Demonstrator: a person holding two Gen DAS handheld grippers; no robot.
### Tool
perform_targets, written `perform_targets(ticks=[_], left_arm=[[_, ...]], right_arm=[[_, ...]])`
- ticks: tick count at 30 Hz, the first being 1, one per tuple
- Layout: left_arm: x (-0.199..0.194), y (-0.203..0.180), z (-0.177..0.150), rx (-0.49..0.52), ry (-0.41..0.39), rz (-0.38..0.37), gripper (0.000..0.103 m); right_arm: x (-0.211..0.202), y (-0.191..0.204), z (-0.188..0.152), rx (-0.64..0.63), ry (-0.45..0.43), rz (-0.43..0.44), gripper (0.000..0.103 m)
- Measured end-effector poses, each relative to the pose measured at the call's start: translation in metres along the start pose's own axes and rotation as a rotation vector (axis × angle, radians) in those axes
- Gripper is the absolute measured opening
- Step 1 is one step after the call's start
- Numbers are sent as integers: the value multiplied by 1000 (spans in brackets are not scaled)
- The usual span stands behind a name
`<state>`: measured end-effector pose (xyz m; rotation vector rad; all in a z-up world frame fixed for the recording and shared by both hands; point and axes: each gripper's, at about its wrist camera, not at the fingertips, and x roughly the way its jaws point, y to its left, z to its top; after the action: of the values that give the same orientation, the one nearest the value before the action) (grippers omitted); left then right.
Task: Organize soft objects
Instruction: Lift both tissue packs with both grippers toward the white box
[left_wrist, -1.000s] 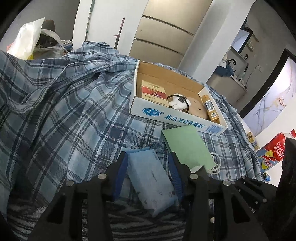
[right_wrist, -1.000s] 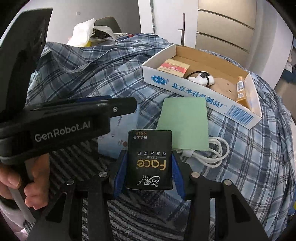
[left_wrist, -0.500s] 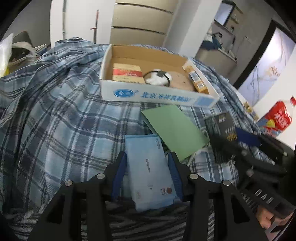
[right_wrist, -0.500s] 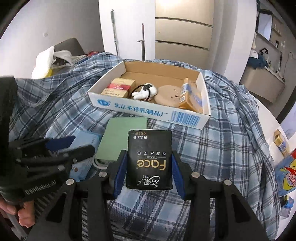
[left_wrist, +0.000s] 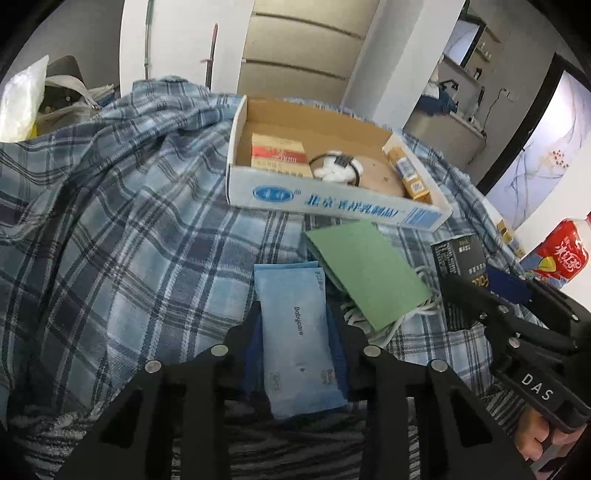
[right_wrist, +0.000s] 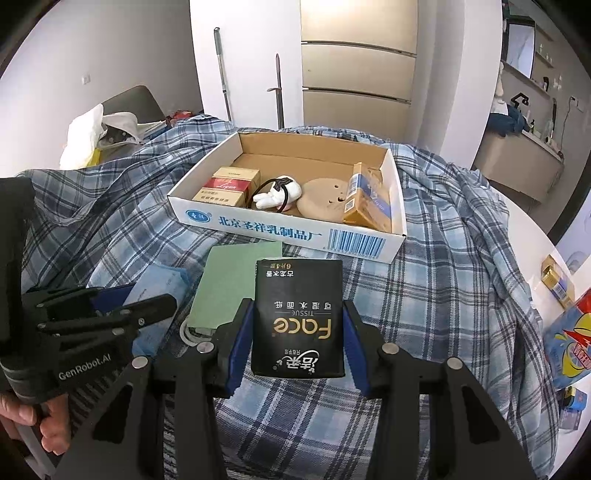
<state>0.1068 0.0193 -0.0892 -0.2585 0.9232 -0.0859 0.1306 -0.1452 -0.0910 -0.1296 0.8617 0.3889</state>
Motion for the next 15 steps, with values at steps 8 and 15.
perform_targets(ticks=[8,15], left_arm=[[-55,-29,-11,176,-305,-105,32],[-94,-36,-23,233,-539,-102,32]], right_arm=[[-28,-1,1,18,-196,94,45],[-55,5,0,6,-374,30,45]])
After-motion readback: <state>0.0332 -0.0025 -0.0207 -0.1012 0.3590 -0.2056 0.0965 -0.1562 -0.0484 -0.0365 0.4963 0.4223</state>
